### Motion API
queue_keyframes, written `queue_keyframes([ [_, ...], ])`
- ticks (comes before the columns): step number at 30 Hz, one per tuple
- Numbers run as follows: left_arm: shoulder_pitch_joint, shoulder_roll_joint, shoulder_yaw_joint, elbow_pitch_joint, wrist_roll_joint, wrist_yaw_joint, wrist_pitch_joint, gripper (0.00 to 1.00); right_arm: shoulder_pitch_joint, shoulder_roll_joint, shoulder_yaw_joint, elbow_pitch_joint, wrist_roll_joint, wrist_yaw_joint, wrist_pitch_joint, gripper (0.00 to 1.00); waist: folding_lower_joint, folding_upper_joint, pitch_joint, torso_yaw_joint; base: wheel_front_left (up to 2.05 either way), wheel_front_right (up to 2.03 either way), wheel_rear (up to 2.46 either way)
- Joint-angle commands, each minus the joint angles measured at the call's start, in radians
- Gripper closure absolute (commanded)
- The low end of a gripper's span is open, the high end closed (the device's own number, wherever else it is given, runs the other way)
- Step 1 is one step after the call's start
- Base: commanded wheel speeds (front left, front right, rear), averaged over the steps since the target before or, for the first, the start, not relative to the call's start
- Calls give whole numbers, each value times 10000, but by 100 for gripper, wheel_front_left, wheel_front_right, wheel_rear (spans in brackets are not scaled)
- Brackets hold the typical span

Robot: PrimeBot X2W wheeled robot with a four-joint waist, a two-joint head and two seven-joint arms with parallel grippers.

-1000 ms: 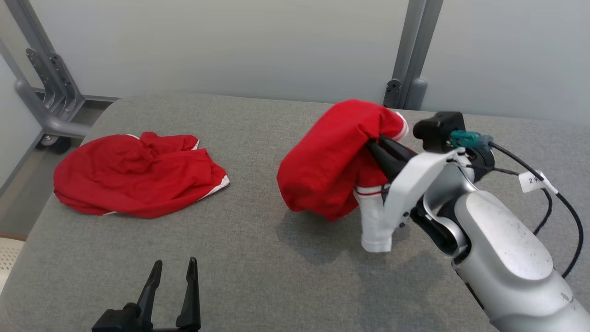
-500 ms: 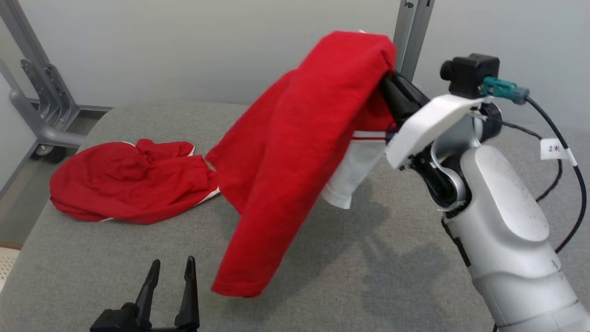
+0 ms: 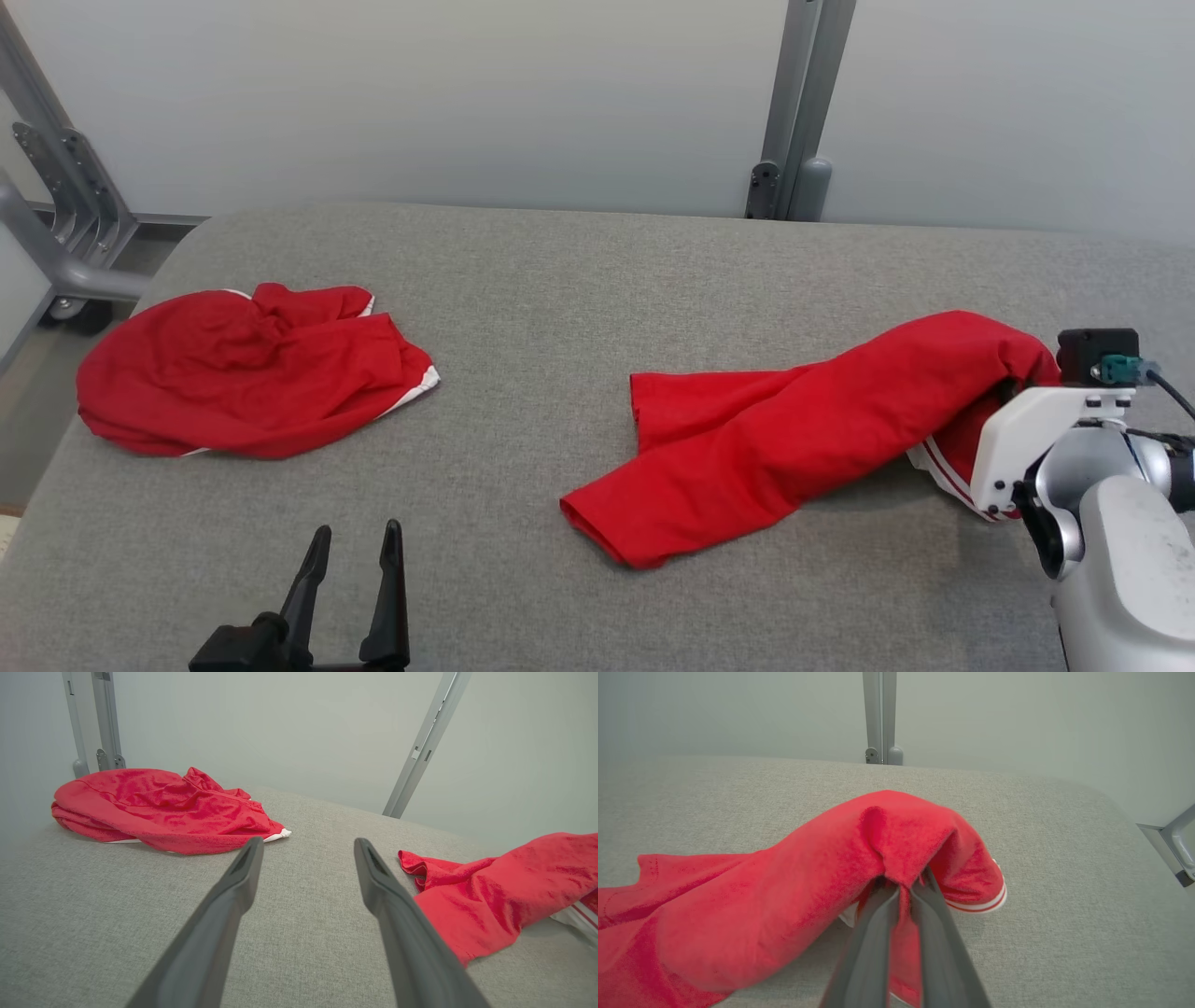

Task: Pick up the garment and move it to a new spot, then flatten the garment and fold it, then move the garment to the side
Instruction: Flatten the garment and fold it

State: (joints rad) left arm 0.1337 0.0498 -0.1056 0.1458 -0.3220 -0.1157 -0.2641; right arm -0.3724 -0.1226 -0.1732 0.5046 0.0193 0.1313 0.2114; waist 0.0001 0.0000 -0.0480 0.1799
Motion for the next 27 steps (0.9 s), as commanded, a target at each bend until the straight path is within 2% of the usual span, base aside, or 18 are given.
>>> queue_keyframes([
  [1, -11, 13, -37, 26, -48, -6, -5, 0, 265, -25, -184, -201, -232, -10, 56, 100, -1, 0, 10, -53, 0, 0, 0],
  [5, 26, 13, -54, 44, -59, -16, -5, 0, 805, 123, -450, -788, -615, -10, 54, 100, -1, 0, -12, -168, 0, 0, 0],
  [8, -11, 13, -91, 74, -22, -33, -5, 0, 1067, 137, -205, -1234, -776, -10, 127, 100, -1, 0, -33, -239, 0, 0, 0],
  [11, -63, 15, -141, 110, -29, -36, -5, 0, 1612, -14, 481, -1350, -847, -10, 976, 100, -1, 0, -98, -244, 0, 0, 0],
  [16, 11, 13, -182, 97, -73, -34, -5, 0, 2626, -747, 1334, -1562, -594, -13, 2448, 100, -1, 0, -134, -259, 0, 0, 0],
  [17, 38, 13, -184, 98, -74, -36, -5, 0, 2897, -787, 1376, -1565, -507, -12, 2747, 89, -1, 0, -135, -269, 0, 0, 0],
  [18, 58, 15, -177, 99, -69, -37, -5, 0, 3131, -817, 1409, -1592, -397, -12, 3091, 0, -1, 0, -136, -281, 0, 0, 0],
  [24, 154, 13, -96, 88, -65, -18, -5, 0, 3952, -993, 1187, -2567, 214, -12, 3885, 0, -1, 0, -101, -512, 0, 0, 0],
  [27, 135, 13, -152, 138, -97, -22, -5, 0, 4142, -780, 781, -3370, 438, -12, 3390, 0, -1, 0, -103, -664, 0, 0, 0],
])
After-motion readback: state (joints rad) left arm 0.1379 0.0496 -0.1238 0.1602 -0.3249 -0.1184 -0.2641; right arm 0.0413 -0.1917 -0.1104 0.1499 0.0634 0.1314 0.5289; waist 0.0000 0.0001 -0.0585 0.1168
